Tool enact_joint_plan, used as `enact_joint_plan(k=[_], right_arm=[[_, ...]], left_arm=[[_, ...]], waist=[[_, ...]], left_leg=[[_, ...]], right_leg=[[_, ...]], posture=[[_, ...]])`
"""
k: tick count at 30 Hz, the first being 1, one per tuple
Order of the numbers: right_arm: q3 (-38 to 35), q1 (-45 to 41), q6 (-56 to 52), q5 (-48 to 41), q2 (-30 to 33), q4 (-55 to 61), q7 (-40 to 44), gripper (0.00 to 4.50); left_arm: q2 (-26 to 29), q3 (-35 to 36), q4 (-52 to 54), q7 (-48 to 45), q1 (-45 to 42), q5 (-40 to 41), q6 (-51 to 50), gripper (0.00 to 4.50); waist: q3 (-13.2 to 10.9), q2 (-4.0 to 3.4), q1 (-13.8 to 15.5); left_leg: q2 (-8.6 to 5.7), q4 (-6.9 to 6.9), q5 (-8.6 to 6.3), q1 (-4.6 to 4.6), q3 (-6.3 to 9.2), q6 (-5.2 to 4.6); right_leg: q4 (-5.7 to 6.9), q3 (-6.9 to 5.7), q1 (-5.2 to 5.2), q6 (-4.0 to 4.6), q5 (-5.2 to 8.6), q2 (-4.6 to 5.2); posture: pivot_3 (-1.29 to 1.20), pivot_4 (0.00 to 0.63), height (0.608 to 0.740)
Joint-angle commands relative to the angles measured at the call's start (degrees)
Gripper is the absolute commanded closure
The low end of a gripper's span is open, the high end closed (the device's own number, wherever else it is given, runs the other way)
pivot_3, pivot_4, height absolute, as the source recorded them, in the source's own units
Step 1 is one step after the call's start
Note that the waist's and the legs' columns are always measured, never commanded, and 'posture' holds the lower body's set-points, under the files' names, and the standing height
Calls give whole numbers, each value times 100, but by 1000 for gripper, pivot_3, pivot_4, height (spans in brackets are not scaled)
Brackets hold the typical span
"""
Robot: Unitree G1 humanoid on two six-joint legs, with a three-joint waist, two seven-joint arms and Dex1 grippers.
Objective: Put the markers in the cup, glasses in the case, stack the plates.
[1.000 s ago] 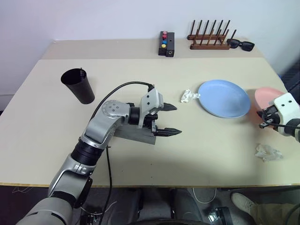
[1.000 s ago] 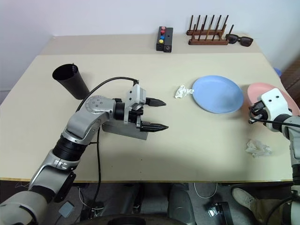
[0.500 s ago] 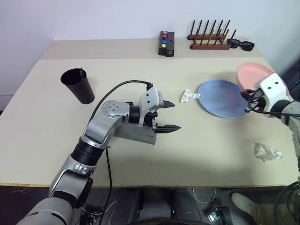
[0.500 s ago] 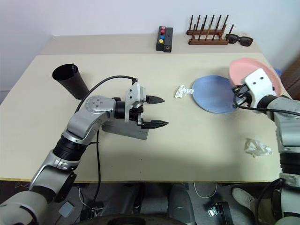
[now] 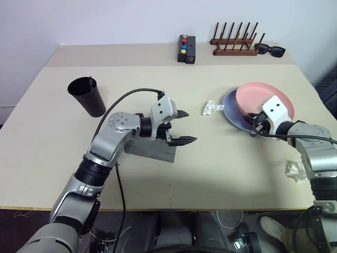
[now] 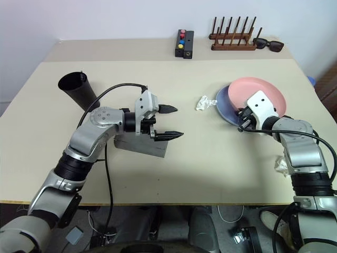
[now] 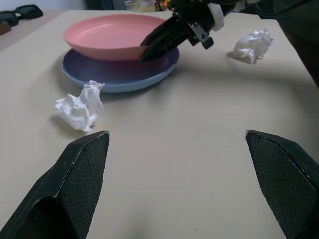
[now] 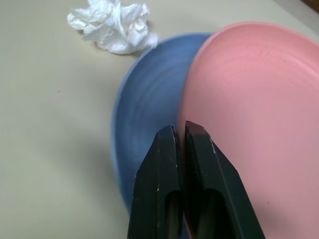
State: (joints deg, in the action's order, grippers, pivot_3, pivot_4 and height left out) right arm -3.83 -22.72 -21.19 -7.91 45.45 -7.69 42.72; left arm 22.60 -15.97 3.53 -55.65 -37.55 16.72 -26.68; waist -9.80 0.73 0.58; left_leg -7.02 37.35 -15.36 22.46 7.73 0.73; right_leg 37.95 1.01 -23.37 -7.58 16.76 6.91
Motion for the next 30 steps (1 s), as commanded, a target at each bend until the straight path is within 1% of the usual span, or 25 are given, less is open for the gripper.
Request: enact_joint_plan(k=[1, 11, 14, 18, 25, 30], right_arm=[[17, -23, 23, -61, -48, 226, 125, 4459], [154, -25, -64, -75, -162, 329, 308, 4459], [153, -32, -136, -116, -159, 378, 365, 3480], [82, -12, -186, -100, -120, 431, 326, 1521], [-317, -22, -506, -290, 27, 703, 254, 1521], [-889, 11, -746, -579, 263, 1121, 259, 1521]], left_arm=[[56, 171, 223, 52, 48, 46, 16, 0], [71, 166, 239, 110, 68, 50, 25, 0], [73, 169, 227, 100, 70, 45, 29, 0], [62, 170, 213, 86, 74, 40, 29, 0], [19, 188, 209, 69, 107, 83, 36, 0], [-24, 295, 208, 126, 216, 104, 202, 0]], waist=[[0, 0, -2], [0, 0, 4], [0, 0, 3], [0, 0, 2], [0, 0, 10], [0, 0, 9]], left_leg=[[0, 0, 0, 0, 0, 0], [0, 1, 0, 0, 0, 0], [0, 1, 0, 0, 1, 0], [0, 0, 0, 0, 1, 0], [0, 1, 0, 0, 1, 0], [0, -1, 0, 1, 1, -1]], right_leg=[[0, 0, 0, 0, 0, 0], [0, 0, 0, 0, 0, 0], [0, 0, 0, 0, 0, 0], [0, 0, 0, 0, 0, 0], [0, 0, 0, 0, 0, 0], [0, 0, -1, 0, 0, 0]], posture=[[0, 150, 740], [0, 150, 740], [0, 150, 740], [0, 150, 740], [0, 150, 740], [0, 150, 740]])
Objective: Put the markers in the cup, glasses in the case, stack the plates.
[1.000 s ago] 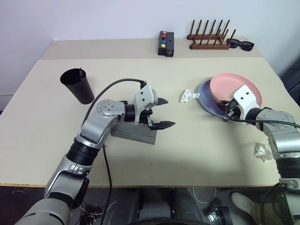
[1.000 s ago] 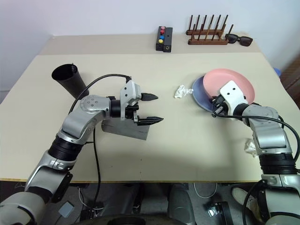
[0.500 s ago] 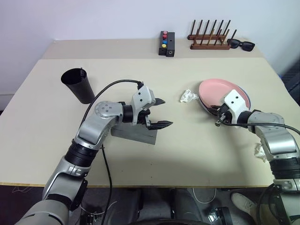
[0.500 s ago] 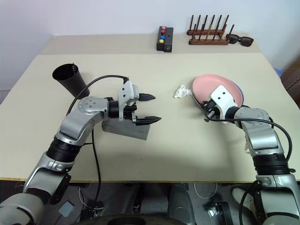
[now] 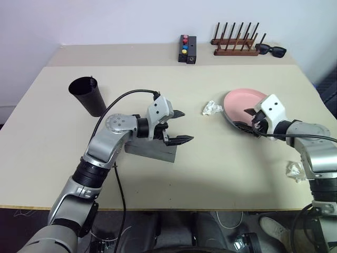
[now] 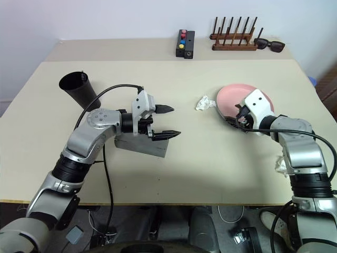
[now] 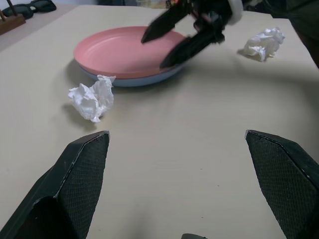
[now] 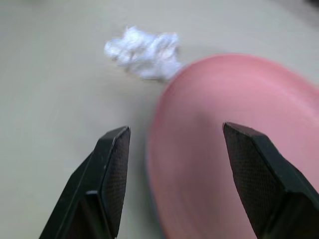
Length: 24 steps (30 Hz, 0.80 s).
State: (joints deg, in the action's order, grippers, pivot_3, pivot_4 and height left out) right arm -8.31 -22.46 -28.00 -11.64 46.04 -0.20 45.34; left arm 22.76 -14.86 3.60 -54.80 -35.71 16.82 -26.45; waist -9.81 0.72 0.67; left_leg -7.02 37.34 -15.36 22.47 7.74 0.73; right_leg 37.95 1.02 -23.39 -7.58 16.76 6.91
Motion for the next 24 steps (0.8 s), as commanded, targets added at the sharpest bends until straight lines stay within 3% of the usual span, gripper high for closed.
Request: enact_joint_plan(k=[1, 5, 9, 13, 24], right_arm=[[-548, 49, -111, -263, 290, 442, 53, 1521], [-914, 384, -332, -460, 634, 522, 269, 1521], [-1352, 994, -325, -550, 1041, 361, 619, 1521], [-1719, 1461, -294, -582, 1311, 183, 828, 1521], [-2433, 2445, -257, -568, 1881, -414, 1461, 1521]], left_arm=[[-70, 267, 215, 76, 72, 151, 208, 0], [-1, 395, 313, -191, 356, 280, 607, 0], [603, 158, 360, -1229, 442, 453, 527, 0], [815, 56, 175, -1888, 375, 475, 851, 0], [398, -515, -745, -2661, -188, -5, 1894, 0]], waist=[[0, 0, 1], [0, 0, 5], [-1, -1, 3], [0, -2, 1], [-1, -2, 4]], left_leg=[[0, 0, 0, 0, 1, 0], [0, -2, 0, 0, 2, -1], [1, -4, -1, 1, 1, -1], [0, -3, -5, 0, -1, -8], [1, -3, -9, 0, -1, -16]], right_leg=[[0, 0, 0, 0, 0, 0], [-4, 0, 1, 0, 0, 0], [-5, -1, 1, 0, 0, 0], [-7, 0, 4, 0, 0, 0], [-15, -2, 9, 0, 0, 1]], posture=[[0, 150, 740], [0, 150, 740], [0, 150, 740], [0, 150, 740], [0, 150, 740]])
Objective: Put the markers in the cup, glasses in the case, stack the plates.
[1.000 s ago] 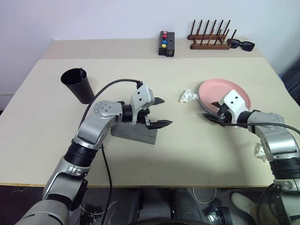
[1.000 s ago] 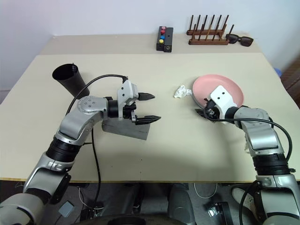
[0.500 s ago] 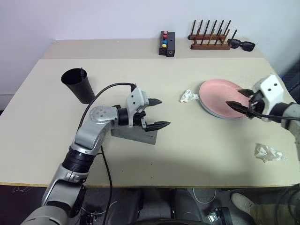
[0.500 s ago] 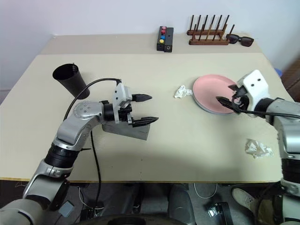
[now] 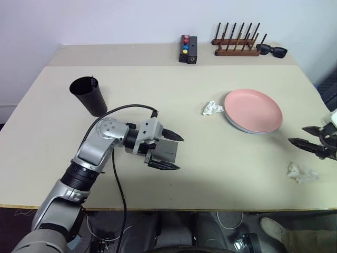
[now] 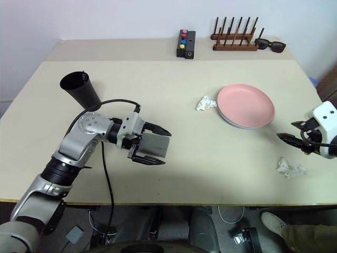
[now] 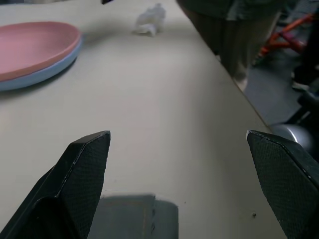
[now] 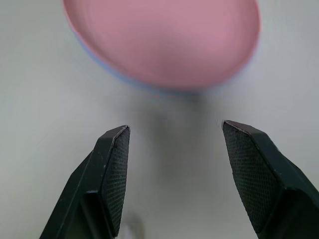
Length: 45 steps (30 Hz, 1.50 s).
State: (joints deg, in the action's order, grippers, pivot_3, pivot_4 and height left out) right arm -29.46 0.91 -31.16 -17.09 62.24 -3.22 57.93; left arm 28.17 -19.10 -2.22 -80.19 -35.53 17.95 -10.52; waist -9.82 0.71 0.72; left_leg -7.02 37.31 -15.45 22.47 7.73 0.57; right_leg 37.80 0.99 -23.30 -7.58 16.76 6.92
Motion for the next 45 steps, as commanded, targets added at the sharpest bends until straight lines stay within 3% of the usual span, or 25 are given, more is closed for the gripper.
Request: enact_joint_plan(k=[1, 13, 28, 44, 45], right_arm=[[-356, 171, 51, -32, 309, -166, 280, 1521], [-144, 519, 603, 167, 709, -829, 972, 1521], [749, 146, 999, 223, 1005, -1822, 1976, 1521], [1505, -452, 1219, 439, 954, -2472, 2216, 1521], [1530, -474, 1224, 443, 944, -2484, 2215, 1751]], left_arm=[[-203, -129, -261, -141, -266, -163, 383, 0], [-856, -156, -1220, 117, -861, -608, 1022, 0], [-804, -100, -1077, 214, -794, -583, 912, 0], [-682, -110, -957, 234, -730, -563, 809, 0], [-683, -113, -969, 231, -738, -568, 817, 0]], waist=[[0, -1, -1], [-2, 3, -8], [-1, 2, -9], [0, 0, -9], [0, 0, -9]], left_leg=[[0, 0, 0, 0, 0, 0], [0, 0, 1, 0, -3, 1], [0, 4, 4, 0, -3, 8], [0, 4, 6, 0, -3, 10], [0, 4, 6, 0, -3, 10]], right_leg=[[0, 0, 0, 0, 0, 0], [-2, -1, 0, -2, 0, 0], [-2, -1, 1, -4, -1, 0], [-2, -1, 1, -4, -2, 0], [-2, -1, 1, -4, -2, 0]], posture=[[0, 150, 740], [0, 150, 740], [0, 150, 740], [0, 150, 740], [0, 150, 740]])
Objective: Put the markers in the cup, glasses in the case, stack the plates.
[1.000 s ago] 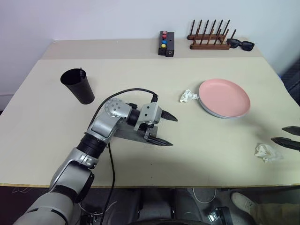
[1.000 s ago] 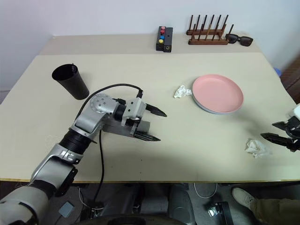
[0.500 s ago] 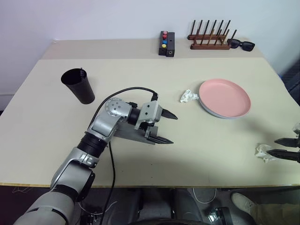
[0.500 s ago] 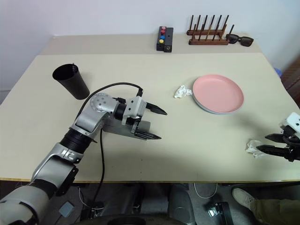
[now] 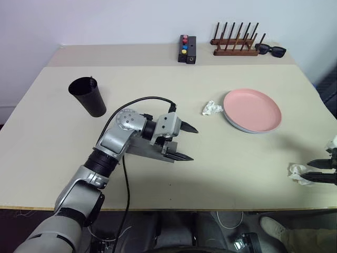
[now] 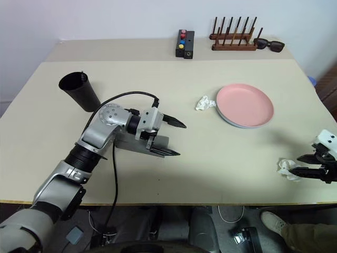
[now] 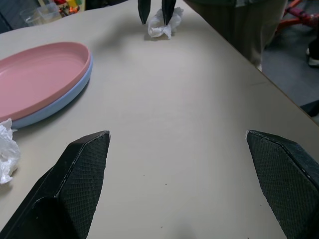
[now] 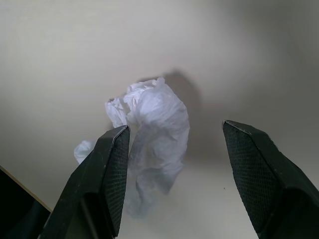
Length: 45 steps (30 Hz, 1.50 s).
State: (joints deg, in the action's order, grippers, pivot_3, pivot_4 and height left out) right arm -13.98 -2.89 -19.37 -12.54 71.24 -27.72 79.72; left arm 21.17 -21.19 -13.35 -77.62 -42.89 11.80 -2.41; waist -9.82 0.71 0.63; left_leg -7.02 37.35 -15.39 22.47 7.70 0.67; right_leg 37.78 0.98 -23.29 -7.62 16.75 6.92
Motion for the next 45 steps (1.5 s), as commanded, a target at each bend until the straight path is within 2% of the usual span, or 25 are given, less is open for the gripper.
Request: enact_joint_plan(k=[1, 2, 6, 7, 16, 22, 28, 33, 45], right_arm=[[-7, -104, 44, -14, 40, -41, 31, 2038], [2, -112, 44, -17, 39, -49, 28, 2335], [17, -114, 26, -37, 29, -21, 36, 4365], [16, -109, 27, -35, 20, -10, 20, 4448], [-434, -346, -144, -374, -87, 285, -301, 4448], [-733, -1321, -373, -870, -570, 898, -963, 4448], [-521, -2046, -393, -1029, -1191, 1222, -1486, 4448], [-269, -2314, -211, -897, -1636, 1179, -1744, 4448], [253, -2912, 757, -380, -2525, 131, -2363, 4448]], left_arm=[[18, 93, 150, -28, -3, 48, 4, 0], [19, 93, 157, -29, -4, 48, 1, 0], [-3, 98, 112, -22, -46, 43, 13, 0], [-6, 97, 107, -19, -48, 40, 18, 0], [-32, 117, 93, 67, -38, 24, 28, 0], [-6, 183, 115, 225, 28, 28, -40, 0], [-121, 392, 12, 971, -8, -100, -138, 0], [-146, 522, 20, 1463, 40, -193, -190, 0], [-209, 886, 1277, 2708, 608, -45, -1462, 0]], waist=[[0, 0, 0], [0, 0, 0], [0, 0, 4], [0, 0, 3], [0, 0, -4], [0, 0, -33], [-1, 2, 20], [-1, 1, 6], [0, 0, -4]], left_leg=[[0, 0, 0, 0, 0, 0], [0, 0, 0, 0, 0, 0], [0, 1, 0, 0, 0, 0], [0, 1, 0, 0, 0, 0], [0, 1, 0, 0, 0, 0], [3, 0, 0, 0, -1, 1], [2, 4, 0, 3, 1, 0], [-1, 6, 0, 4, 2, 0], [0, 5, 1, 4, 1, 1]], right_leg=[[0, 0, 0, 0, 0, 0], [0, 0, 0, 0, 0, 0], [0, 0, 0, 0, 0, 0], [0, 0, 0, 0, 0, 0], [0, 1, 0, 0, 0, 0], [1, 1, -1, -1, -1, -1], [0, 0, -2, -2, -2, 0], [0, 1, -3, -5, -4, 1], [7, 4, -7, -5, -4, 1]], posture=[[0, 150, 740], [0, 150, 740], [0, 150, 740], [0, 150, 740], [0, 150, 740], [0, 150, 740], [0, 150, 740], [0, 150, 740], [0, 150, 740]])
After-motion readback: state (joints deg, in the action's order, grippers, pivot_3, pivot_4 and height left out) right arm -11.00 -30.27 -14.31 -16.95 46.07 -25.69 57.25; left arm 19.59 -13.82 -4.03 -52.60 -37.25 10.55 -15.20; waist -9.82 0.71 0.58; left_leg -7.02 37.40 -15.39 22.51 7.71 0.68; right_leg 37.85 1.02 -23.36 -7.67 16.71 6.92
